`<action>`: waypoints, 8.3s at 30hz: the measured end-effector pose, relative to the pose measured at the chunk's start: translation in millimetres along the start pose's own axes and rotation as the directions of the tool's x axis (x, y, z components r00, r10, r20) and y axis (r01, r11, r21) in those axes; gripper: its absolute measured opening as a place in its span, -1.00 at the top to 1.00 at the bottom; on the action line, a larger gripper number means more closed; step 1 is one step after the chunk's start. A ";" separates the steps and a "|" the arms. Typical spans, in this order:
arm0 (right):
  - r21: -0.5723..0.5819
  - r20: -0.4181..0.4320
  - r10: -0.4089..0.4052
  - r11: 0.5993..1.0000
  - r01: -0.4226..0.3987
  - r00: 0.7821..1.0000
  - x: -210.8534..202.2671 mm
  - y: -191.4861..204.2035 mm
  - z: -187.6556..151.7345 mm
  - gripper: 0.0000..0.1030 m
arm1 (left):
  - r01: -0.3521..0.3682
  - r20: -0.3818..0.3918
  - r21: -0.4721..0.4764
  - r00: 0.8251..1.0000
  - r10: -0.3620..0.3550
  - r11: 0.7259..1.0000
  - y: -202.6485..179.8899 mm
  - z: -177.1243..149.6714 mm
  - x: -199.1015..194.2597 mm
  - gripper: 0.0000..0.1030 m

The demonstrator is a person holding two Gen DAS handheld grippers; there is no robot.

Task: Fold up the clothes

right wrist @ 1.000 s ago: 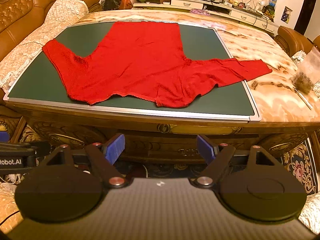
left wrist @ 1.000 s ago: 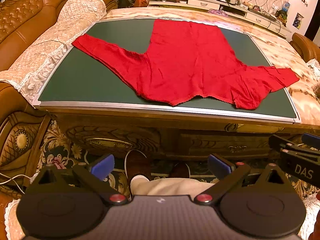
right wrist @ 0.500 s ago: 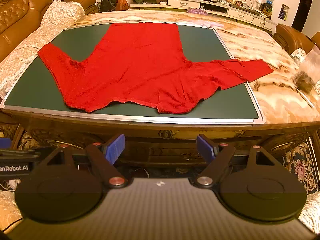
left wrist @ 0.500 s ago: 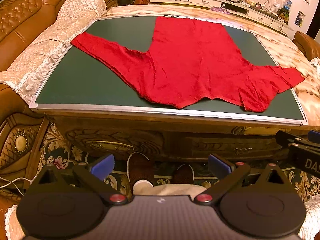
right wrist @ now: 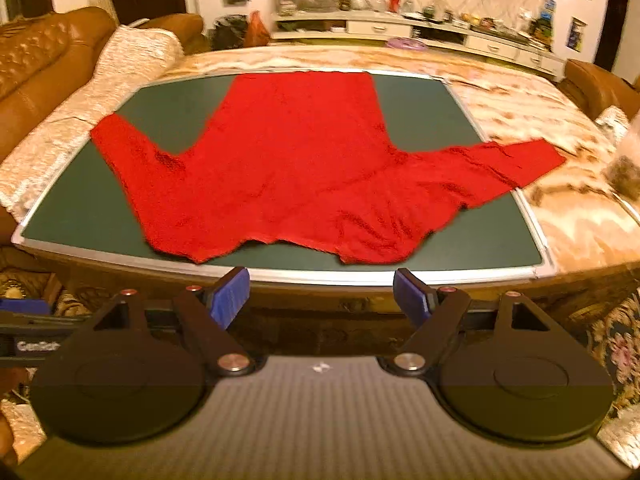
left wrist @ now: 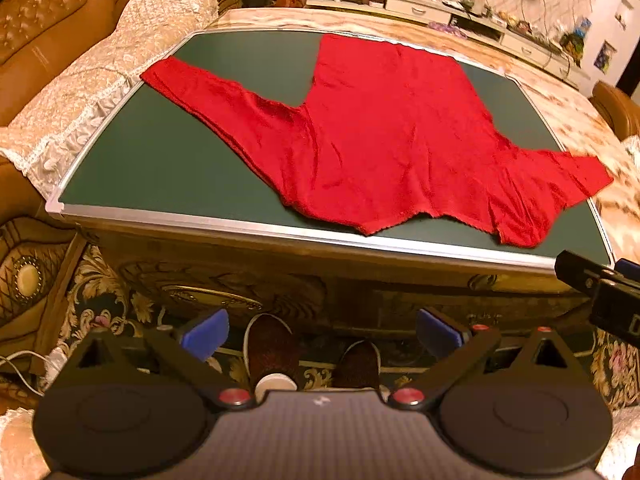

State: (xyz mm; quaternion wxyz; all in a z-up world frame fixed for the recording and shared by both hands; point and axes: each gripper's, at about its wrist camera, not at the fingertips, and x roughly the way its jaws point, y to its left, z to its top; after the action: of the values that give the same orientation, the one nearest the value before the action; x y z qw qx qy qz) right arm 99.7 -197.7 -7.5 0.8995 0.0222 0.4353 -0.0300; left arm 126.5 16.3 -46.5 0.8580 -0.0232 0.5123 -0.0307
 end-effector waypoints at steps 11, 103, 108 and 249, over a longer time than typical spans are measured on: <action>-0.135 0.042 0.191 0.974 -0.184 0.981 37.2 24.0 32.9 -0.68 | 0.051 0.002 -0.055 0.999 -0.051 0.997 20.3 7.5 45.6 -0.99; -0.033 0.099 0.537 0.843 -0.536 0.838 197.1 -76.6 278.6 0.85 | 0.066 0.233 0.174 0.967 -0.106 0.983 -84.0 97.0 93.3 0.92; 0.013 0.154 0.503 0.860 -0.510 0.851 182.7 -134.2 269.7 0.85 | 0.093 0.237 0.278 0.958 -0.162 0.956 -123.3 98.4 89.4 0.92; -0.001 0.215 0.219 0.975 -0.224 0.952 246.6 -236.5 241.3 0.93 | 0.464 -0.163 0.679 0.851 -0.500 0.569 -261.5 29.5 163.6 0.21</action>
State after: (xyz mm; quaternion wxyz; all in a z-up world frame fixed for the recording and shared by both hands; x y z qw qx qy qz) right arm 423.7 -458.1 -54.6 0.9384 0.0779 0.3304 0.0638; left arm 222.4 -256.7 -157.5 0.7721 0.1620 0.4152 -0.4529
